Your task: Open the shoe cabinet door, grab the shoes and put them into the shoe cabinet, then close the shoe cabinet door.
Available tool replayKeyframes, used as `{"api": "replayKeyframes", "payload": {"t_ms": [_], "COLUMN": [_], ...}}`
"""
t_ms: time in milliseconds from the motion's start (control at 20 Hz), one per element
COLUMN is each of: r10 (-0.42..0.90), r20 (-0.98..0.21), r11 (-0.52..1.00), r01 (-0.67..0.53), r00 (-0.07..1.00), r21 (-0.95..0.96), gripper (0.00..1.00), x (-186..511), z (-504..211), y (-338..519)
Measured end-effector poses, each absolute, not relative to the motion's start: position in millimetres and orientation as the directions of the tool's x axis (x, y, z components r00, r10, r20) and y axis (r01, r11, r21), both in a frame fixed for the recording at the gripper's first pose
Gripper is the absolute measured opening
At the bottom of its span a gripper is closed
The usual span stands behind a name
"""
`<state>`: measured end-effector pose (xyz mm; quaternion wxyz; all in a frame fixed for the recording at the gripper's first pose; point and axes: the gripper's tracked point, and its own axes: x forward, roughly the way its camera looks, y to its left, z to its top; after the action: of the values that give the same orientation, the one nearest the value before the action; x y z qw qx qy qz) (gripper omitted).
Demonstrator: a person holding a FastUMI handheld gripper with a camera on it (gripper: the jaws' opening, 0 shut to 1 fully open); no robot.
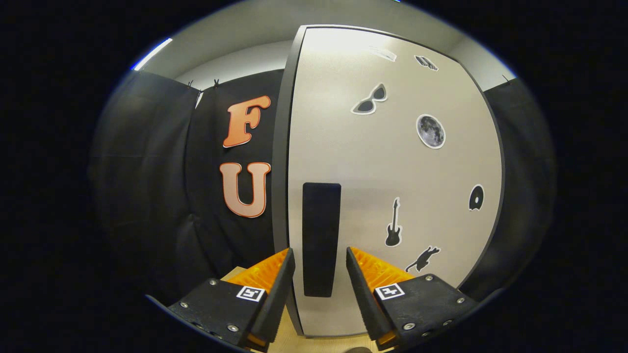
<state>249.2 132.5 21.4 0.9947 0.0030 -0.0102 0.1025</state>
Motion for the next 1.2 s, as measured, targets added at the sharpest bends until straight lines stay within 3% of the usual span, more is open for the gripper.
{"api": "replayKeyframes", "payload": {"t_ms": [200, 1200], "r10": [0.195, 0.138], "r20": [0.02, -0.025], "r11": [0.979, 0.989], "r01": [-0.196, -0.137], "r00": [0.981, 0.99], "r21": [0.048, 0.057], "gripper": [0.39, 0.26], "x": [254, 212], "z": [21, 26], "y": [133, 115]}}
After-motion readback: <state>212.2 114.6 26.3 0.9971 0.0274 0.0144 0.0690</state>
